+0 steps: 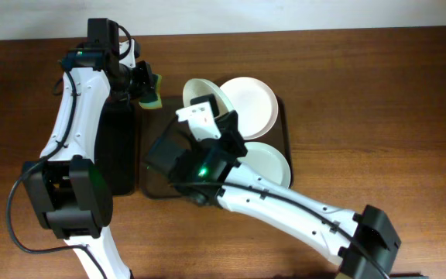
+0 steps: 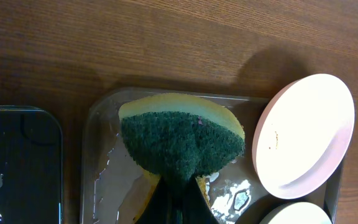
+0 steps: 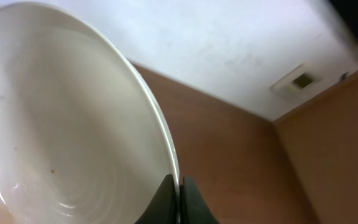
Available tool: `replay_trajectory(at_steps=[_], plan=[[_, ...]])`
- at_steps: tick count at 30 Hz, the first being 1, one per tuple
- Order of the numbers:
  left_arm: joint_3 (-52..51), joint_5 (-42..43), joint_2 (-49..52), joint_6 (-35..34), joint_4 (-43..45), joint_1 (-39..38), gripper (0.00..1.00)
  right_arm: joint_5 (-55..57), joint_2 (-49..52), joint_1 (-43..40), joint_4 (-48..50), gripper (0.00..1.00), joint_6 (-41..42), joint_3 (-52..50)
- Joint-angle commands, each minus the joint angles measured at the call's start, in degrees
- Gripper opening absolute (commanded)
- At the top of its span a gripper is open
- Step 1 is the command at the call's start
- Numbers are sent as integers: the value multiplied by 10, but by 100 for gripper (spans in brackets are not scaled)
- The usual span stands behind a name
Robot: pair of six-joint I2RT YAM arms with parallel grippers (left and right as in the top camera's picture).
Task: Clean dirty plates on tray and stack at the side
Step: 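Lift the white plate with the right gripper and place it right of tray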
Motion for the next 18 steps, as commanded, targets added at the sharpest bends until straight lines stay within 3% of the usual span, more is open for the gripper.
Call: replay_trajectory(at_steps=[1, 6, 9, 10, 13, 15, 18], plan=[[9, -4, -1, -1, 2, 2, 1, 97, 5, 19, 0, 4, 21, -4], [9, -5, -1, -1, 2, 2, 1, 89, 5, 19, 0, 4, 26, -4], [8, -5, -1, -1, 1, 2, 1, -38, 1, 7, -1, 4, 30, -3], [7, -5, -1, -1, 1, 2, 1, -137, -17, -19, -5, 4, 30, -3], [-12, -4, -1, -1, 1, 2, 1, -378, -96, -175, -27, 4, 16, -3], [-29, -3, -1, -2, 1, 2, 1, -524, -123, -344, -44, 4, 3, -3], [-29, -2, -1, -8, 7, -7, 1, -613, -96, -593, -59, 4, -1, -31]])
